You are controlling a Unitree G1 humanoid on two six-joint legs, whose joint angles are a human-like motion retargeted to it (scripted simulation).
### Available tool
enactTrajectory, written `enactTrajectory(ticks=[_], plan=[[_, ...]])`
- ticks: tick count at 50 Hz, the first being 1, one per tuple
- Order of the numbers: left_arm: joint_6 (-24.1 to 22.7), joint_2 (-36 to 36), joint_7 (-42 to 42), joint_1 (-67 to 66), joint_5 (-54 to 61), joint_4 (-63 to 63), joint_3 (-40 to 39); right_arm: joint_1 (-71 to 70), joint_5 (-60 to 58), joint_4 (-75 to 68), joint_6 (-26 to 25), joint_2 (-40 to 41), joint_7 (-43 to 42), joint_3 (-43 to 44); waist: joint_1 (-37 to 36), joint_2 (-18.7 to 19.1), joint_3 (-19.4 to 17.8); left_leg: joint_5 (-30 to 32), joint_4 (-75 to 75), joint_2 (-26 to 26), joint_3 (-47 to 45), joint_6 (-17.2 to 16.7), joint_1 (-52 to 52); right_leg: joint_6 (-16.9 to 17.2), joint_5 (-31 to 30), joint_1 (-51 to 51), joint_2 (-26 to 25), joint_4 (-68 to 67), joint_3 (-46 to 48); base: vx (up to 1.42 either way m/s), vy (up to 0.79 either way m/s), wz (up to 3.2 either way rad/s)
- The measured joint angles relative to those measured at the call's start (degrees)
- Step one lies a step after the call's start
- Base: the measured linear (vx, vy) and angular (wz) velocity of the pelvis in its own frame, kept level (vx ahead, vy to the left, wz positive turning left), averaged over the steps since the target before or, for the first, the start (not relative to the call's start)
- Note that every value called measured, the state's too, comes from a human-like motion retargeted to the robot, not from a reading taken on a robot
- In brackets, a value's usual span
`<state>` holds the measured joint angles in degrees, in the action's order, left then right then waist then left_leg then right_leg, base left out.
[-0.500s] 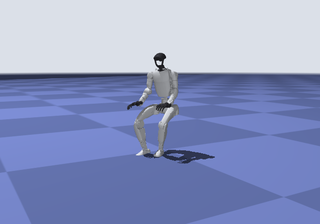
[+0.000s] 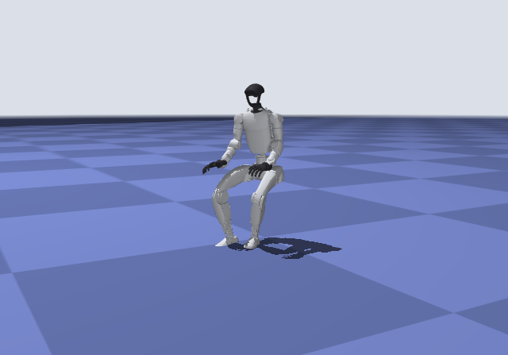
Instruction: Upper body actions
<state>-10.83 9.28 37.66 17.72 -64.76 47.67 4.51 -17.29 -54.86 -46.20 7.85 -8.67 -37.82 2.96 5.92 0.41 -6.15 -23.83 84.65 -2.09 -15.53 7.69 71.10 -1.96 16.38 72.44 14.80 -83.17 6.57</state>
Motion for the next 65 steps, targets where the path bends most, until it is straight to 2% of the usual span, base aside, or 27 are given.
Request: enactTrajectory(ticks=[10, 65], plan=[[3.02, 0.93, -2.22, 0.29, -0.34, -0.38, 1.10, -0.28, 0.19, -0.26, 0.13, 0.01, 0.24, -0.10, 0.19, -0.12, -0.22, 0.05, 0.05, -0.07, -0.04, 0.02, -0.22, 0.03, -0.09, -0.25, -0.05, 0.03, -0.10, 0.00, 0.00, 0.00], [0.95, -0.29, -0.62, -0.21, -0.03, -0.38, -0.96, 0.04, 1.28, 0.38, 0.44, 0.07, 0.33, -0.03, 0.04, -0.28, -0.80, 0.00, -0.09, -0.01, -0.10, -0.02, -0.17, 0.09, -0.01, -0.13, 0.07, -0.01, -0.17, 0.00, 0.00, 0.00]])
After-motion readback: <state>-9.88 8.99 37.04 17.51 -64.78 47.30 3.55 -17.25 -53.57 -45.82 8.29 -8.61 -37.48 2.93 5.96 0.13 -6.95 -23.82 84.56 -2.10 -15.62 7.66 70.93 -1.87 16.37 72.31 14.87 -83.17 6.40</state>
